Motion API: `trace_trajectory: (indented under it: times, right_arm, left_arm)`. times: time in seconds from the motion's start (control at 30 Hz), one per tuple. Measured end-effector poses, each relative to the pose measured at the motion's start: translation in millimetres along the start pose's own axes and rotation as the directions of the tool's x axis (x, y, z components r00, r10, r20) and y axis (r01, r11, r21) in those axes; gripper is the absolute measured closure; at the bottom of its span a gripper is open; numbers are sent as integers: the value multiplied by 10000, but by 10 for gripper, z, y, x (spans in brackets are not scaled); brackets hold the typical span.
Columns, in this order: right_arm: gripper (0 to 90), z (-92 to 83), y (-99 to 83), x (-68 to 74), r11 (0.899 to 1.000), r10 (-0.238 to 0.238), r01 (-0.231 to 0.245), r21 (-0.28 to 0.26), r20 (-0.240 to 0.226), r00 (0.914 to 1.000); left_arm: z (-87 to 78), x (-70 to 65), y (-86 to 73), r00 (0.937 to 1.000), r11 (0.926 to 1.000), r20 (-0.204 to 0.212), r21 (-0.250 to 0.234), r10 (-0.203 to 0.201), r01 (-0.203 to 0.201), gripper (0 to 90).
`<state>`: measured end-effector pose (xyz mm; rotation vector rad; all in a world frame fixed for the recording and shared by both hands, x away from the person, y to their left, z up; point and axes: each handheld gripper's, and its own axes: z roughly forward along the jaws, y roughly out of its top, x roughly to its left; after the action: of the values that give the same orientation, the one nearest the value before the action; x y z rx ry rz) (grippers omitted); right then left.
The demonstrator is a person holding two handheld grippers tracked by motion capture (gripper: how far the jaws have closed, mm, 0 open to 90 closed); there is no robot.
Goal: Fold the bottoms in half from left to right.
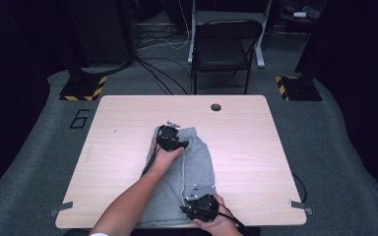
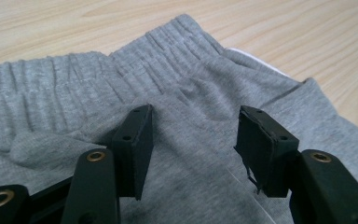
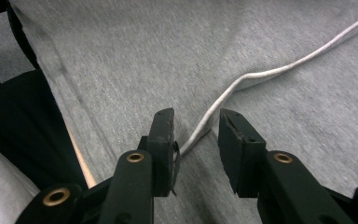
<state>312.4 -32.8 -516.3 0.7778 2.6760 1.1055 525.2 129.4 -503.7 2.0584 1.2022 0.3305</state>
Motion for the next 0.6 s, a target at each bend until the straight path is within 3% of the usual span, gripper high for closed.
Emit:
trace_trajectory:
  times: [0.13,0.3,0.47,0.6]
  right_arm:
    - [648,6,-13,-9,9999,11,-10,-139,76,10000]
    - [646,-3,-18,-6,9999,102,-102,-69,43,9999]
    - [634,-1,-18,-13,9999,145,-144,-80,38,9999]
    - [614,-5,-17,-15,9999,169,-169,-25,72,9998]
  left_arm:
    - [64,-90,-27,9980,9983,-410,349,490,-475,471]
    - [83,-152,-45,9930,9974,-963,259,691,-669,532]
    - [42,-82,-47,9933,9969,-910,394,716,-683,693]
    - [-25,17,-35,9979,9989,-540,301,365,-349,830]
